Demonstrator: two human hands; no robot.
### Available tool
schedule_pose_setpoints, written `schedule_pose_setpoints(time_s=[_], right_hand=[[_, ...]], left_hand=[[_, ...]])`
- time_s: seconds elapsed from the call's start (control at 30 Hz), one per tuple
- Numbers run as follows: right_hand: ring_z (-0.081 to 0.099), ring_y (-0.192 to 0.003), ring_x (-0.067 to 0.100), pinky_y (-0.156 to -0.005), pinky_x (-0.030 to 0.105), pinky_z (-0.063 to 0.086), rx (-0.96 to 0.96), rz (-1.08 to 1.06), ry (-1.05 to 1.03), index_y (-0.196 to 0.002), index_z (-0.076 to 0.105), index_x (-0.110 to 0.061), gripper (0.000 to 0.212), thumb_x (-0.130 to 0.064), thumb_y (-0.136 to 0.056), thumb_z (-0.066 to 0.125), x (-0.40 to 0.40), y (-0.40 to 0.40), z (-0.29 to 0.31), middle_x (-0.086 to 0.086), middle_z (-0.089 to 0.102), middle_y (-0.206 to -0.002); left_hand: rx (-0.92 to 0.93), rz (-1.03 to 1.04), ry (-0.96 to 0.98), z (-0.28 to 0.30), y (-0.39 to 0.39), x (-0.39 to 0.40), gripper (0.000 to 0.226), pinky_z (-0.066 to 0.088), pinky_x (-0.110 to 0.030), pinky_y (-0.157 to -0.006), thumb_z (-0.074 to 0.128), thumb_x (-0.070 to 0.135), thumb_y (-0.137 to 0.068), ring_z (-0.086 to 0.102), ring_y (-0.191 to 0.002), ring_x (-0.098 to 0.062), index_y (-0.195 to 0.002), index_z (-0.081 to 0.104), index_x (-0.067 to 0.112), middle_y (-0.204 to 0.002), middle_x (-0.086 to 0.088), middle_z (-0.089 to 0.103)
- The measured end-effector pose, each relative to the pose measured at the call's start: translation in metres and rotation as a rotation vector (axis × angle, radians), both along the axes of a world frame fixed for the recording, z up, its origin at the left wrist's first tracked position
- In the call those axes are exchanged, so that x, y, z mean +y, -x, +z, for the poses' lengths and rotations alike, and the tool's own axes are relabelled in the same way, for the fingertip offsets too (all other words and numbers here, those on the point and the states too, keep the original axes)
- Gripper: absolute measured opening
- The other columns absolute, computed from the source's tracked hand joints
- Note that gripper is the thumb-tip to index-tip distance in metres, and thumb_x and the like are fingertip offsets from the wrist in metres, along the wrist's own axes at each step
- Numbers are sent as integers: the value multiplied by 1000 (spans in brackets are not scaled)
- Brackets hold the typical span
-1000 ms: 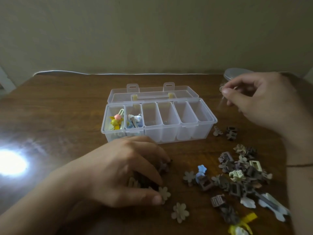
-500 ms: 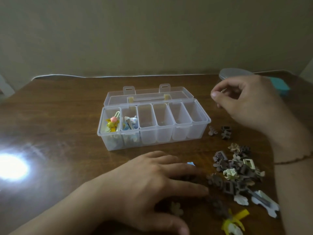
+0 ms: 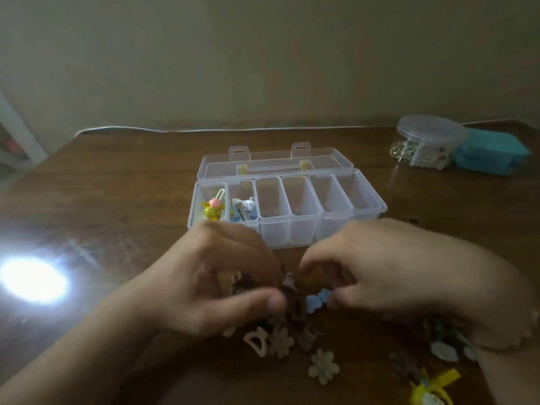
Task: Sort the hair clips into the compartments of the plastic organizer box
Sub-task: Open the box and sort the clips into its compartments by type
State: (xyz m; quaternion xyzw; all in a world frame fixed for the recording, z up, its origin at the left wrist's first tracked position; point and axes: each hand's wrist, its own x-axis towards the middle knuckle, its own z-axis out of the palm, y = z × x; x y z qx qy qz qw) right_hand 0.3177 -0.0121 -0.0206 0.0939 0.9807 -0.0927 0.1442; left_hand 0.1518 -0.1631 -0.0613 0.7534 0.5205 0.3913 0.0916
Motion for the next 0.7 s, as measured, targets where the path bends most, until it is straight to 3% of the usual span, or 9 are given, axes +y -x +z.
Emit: schedule_pose_setpoints(time_s=[0.07,0.17,0.3,0.43,0.57,0.7], right_hand=[[48,-71,-2,-61,18,40,-54,-16,-10,-120,49,-50,39,-38,-87,66,-2,5,-5,-21,47,-79],[52,-71,3,-59,20,42,-88,-26,37,-110,55,-43,25,-41,-87,66,1,7,-6,-15,54,-82],[56,-76,4,-64,26,50,-74,-7,82,-97,58,-40,10,-41,-88,62,2,5,-4,-15,58,-86],[54,-86,2,-70,21,50,140,48,202,-86,57,-40,8,-40,-86,65,8,1,-1,-21,52,-100],[61,-78,6,-62,13,48,439,43,395,-85,64,-39,6,-38,-81,67,5,6,1,-15,62,-91],[59,-75,5,-61,10,47,776,-16,270,-88,64,-36,9,-32,-80,66,1,30,-12,-13,62,-77]], left_hand=[[14,160,-208,-1,5,1,32,54,-33,-59,62,27,-94,70,-69,-16,-72,73,6,-73,-2,71],[124,539,-422,-4,19,2,21,50,-29,-62,62,18,-91,64,-67,-10,-73,71,10,-72,4,67],[41,917,-301,-8,40,1,24,53,-43,-73,56,36,-91,61,-86,-17,-97,70,17,-92,11,62],[-88,926,-85,-17,49,5,38,53,-43,-84,49,45,-91,59,-101,-12,-115,65,21,-111,11,59],[-164,894,-41,-18,48,9,41,53,-41,-88,44,44,-93,58,-104,-10,-119,64,20,-116,10,58],[-147,866,-28,-16,43,8,41,51,-44,-91,43,44,-93,56,-110,-13,-121,63,21,-121,8,58]])
